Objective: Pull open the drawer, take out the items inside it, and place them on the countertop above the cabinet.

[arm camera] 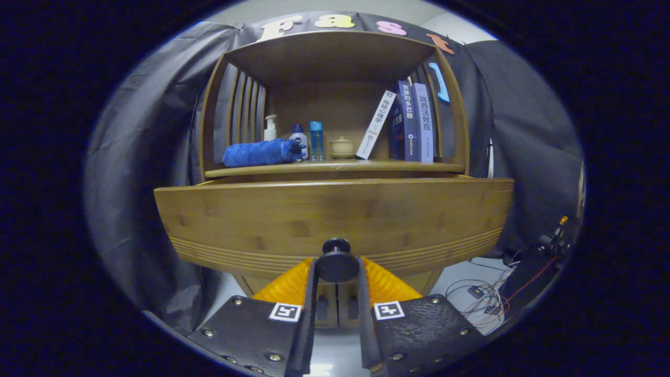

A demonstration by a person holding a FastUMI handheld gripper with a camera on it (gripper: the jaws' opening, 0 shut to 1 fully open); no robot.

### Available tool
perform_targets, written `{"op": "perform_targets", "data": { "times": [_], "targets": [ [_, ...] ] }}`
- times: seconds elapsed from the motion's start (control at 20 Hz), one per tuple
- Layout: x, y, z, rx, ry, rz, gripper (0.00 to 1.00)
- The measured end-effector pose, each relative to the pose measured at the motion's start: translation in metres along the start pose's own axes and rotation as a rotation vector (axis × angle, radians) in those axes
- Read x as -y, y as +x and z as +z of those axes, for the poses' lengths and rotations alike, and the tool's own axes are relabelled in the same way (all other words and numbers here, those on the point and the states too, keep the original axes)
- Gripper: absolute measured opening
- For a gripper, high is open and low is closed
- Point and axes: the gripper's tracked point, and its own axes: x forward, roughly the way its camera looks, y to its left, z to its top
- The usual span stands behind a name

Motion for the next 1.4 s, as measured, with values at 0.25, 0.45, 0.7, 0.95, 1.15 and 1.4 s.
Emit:
{"op": "perform_targets", "data": {
  "times": [0.25,0.45,0.7,0.95,1.15,1.4],
  "targets": [
    [0.003,-0.035,-0.007,0.005,-0.073,-0.019,0.36],
    [0.001,-0.053,-0.009,-0.002,0.033,0.008,0.05],
    [0.011,-0.063,0.004,-0.026,0.088,-0.021,0.64],
    [0.017,-0.081,0.063,0.060,-0.001,-0.026,1.00],
    [0.006,-0.084,0.099,0.075,-0.020,0.008,1.00],
    [-0.004,-0.066,0.136,0.066,-0.022,0.010,1.00]
  ]
}}
